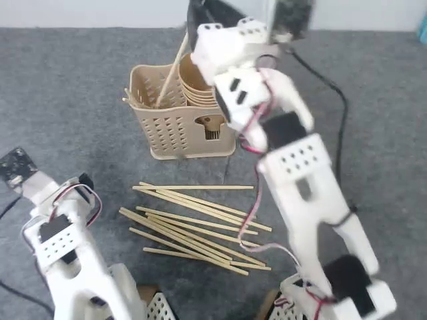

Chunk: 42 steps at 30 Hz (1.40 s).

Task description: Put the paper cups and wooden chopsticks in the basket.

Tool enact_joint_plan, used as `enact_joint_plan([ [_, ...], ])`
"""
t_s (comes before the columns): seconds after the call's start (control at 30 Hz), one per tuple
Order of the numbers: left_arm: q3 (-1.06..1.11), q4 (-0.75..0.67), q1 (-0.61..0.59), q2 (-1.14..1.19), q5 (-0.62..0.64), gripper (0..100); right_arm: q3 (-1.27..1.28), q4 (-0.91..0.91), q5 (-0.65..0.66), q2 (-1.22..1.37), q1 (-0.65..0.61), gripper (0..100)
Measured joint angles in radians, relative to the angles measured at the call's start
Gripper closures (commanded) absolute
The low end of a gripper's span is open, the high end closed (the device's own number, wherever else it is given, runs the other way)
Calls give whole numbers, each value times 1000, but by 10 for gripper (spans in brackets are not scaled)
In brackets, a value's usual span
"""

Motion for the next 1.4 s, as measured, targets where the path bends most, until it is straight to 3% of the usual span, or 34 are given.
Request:
enact_joint_plan([
  [0.2, 0, 0, 2, 0, 0, 742, 0, 66, 0, 57, -14, 820],
  [0.47, 0, 0, 2, 0, 0, 742, 0, 155, 0, 12, -60, 850],
  [0.7, 0, 0, 2, 0, 0, 742, 0, 292, 0, -221, -114, 852],
  [0.97, 0, 0, 2, 0, 0, 742, 0, 767, 20, -457, -121, 853],
  [1.27, 0, 0, 2, 0, 0, 742, 0, 1339, 236, -546, -187, 853],
  [1.4, 0, 0, 2, 0, 0, 742, 43, 1445, 368, -555, -196, 853],
])
